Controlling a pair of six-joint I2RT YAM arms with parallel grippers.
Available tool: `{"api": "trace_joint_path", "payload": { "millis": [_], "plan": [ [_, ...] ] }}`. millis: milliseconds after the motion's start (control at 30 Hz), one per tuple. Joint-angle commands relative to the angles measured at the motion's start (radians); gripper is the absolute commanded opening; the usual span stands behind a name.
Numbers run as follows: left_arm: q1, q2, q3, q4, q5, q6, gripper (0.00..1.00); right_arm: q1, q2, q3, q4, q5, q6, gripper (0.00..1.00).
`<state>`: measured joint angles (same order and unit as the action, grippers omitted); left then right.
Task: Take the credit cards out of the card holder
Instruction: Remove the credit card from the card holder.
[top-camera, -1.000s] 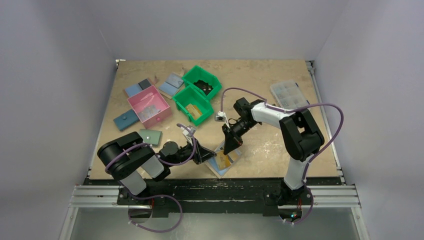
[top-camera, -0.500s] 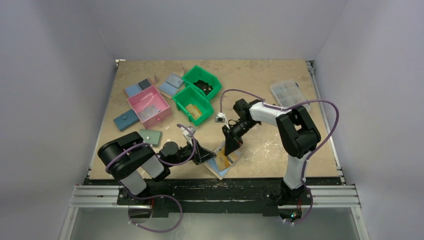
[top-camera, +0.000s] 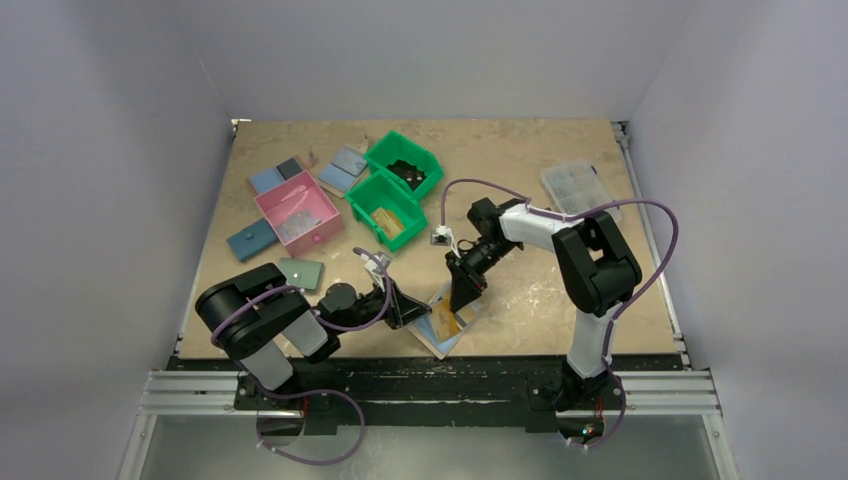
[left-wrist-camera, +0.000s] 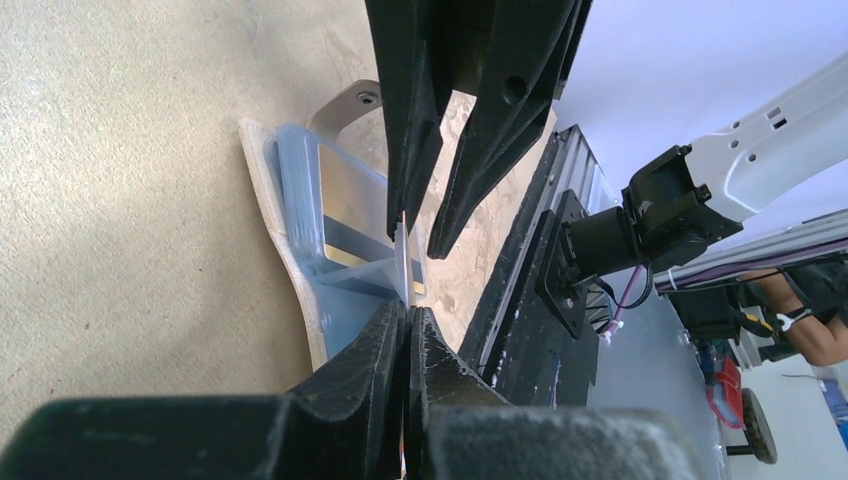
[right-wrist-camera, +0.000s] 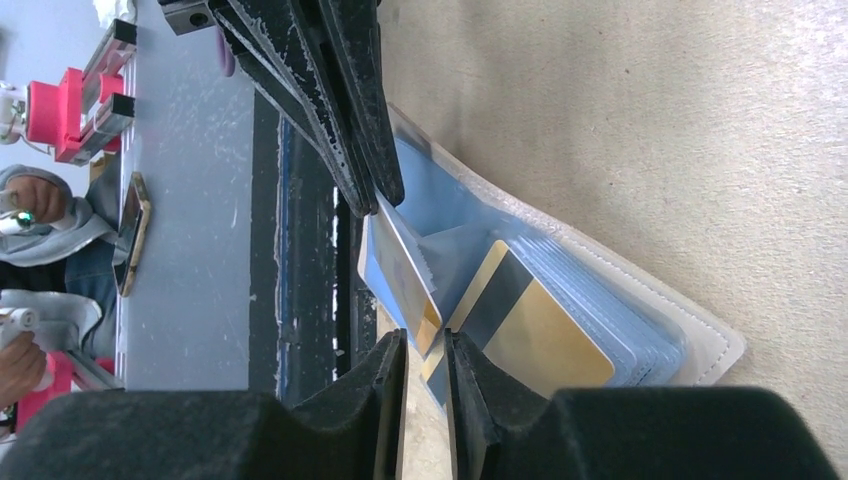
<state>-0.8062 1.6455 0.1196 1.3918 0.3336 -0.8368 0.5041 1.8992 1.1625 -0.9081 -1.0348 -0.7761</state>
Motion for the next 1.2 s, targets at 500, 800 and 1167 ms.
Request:
{"api": "trace_joint_path", "payload": {
  "millis": [500, 800, 1167],
  "plan": [
    [0.003, 0.039, -0.004, 0.151, 0.018, -0.013, 0.00, 0.025, 0.020, 0.023, 0.006, -0.026, 0.004, 0.15],
    [0.008, -0.026, -0.019, 0.068, -0.012, -0.001, 0.12, 0.023, -0.002, 0.034, -0.005, -0.025, -0.013, 0.00],
    [0.008, -0.045, -0.013, 0.018, -0.003, 0.007, 0.13, 0.010, -0.005, 0.035, -0.003, -0.024, -0.009, 0.00]
  ]
}}
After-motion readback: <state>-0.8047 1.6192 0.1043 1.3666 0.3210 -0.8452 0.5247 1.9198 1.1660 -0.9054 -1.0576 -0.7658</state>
